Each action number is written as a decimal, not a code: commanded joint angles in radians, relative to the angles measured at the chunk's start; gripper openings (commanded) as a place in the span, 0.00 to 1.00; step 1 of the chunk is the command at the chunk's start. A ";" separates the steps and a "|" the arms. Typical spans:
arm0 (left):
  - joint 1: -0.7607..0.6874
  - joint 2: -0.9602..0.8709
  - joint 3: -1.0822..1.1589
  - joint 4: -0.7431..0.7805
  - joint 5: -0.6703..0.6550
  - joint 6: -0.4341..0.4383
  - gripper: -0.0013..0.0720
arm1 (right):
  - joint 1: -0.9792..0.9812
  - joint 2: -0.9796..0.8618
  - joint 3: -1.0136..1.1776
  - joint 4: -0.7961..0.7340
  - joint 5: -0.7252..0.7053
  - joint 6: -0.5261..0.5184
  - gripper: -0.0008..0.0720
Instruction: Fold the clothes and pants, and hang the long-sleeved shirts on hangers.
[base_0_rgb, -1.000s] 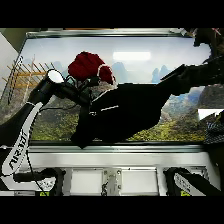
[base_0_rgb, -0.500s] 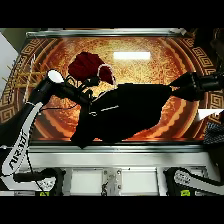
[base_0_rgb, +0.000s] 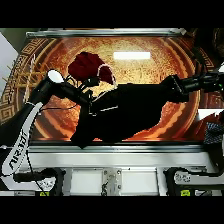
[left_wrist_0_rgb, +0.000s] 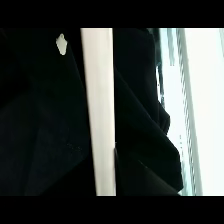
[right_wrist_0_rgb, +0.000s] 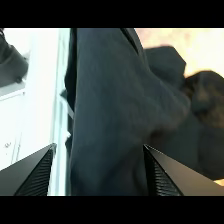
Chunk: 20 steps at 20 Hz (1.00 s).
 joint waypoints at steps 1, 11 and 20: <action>0.000 0.000 0.001 0.000 -0.001 -0.001 0.04 | 0.034 -0.032 0.000 0.047 0.008 -0.024 0.83; 0.000 0.000 0.001 0.000 0.000 0.000 0.04 | 0.052 -0.037 0.000 0.045 0.008 -0.024 0.83; 0.001 0.000 0.001 0.001 0.000 0.000 0.04 | 0.053 -0.037 0.000 0.039 0.008 -0.024 0.83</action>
